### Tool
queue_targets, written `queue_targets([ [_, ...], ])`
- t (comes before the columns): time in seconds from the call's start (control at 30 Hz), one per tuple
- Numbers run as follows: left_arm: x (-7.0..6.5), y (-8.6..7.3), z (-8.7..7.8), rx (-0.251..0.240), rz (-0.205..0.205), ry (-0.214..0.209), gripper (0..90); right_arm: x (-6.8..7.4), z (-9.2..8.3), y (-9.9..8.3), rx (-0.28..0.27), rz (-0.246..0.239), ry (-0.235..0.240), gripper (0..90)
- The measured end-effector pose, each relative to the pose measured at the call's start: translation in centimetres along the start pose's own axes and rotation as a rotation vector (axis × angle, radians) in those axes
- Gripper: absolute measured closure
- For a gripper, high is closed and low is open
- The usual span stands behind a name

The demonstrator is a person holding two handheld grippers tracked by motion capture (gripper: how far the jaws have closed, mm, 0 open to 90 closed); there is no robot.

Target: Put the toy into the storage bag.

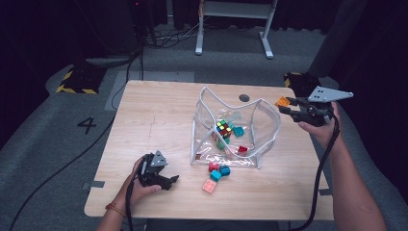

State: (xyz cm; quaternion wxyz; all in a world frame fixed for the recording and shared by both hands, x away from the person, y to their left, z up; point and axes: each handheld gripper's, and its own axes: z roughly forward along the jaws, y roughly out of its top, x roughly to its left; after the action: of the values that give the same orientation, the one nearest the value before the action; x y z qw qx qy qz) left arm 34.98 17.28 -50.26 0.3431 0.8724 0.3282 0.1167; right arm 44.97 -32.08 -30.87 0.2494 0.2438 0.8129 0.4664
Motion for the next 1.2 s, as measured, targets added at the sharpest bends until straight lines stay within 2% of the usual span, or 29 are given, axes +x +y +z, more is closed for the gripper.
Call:
queue_targets([
  [0.1,0.0,0.0,0.0,0.001,-0.001,-0.001,12.4,1.0,0.9,0.5,0.016,-0.023,0.035,59.1],
  [0.37,0.0,0.0,0.0,0.000,-0.001,0.000,12.3,3.2,3.1,1.4,0.039,-0.121,0.151,59.1],
  [0.67,0.0,0.0,0.0,0.001,-0.001,-0.001,12.4,5.3,5.5,2.3,0.139,-0.223,0.222,59.1],
  [0.97,0.0,0.0,0.0,0.001,0.001,0.001,12.4,6.6,8.4,3.0,0.258,-0.293,0.229,59.1],
  [1.0,0.0,0.0,0.0,-0.001,0.001,0.001,12.3,6.7,8.7,3.1,0.277,-0.302,0.226,59.1],
  [1.03,0.0,0.0,0.0,0.001,0.001,0.001,12.4,6.9,8.9,3.2,0.305,-0.290,0.221,59.1],
  [1.1,0.0,0.0,0.0,0.000,0.001,0.001,12.3,6.8,9.3,3.6,0.347,-0.303,0.221,59.1],
  [1.13,0.0,0.0,0.0,0.001,0.001,0.001,12.4,6.7,9.5,3.6,0.349,-0.322,0.222,59.1],
  [1.17,0.0,0.0,0.0,0.000,0.001,0.001,12.4,6.8,9.6,3.7,0.380,-0.316,0.215,59.1],
  [1.2,0.0,0.0,0.0,0.000,0.001,0.001,12.4,6.7,9.9,3.8,0.400,-0.348,0.210,59.1],
])
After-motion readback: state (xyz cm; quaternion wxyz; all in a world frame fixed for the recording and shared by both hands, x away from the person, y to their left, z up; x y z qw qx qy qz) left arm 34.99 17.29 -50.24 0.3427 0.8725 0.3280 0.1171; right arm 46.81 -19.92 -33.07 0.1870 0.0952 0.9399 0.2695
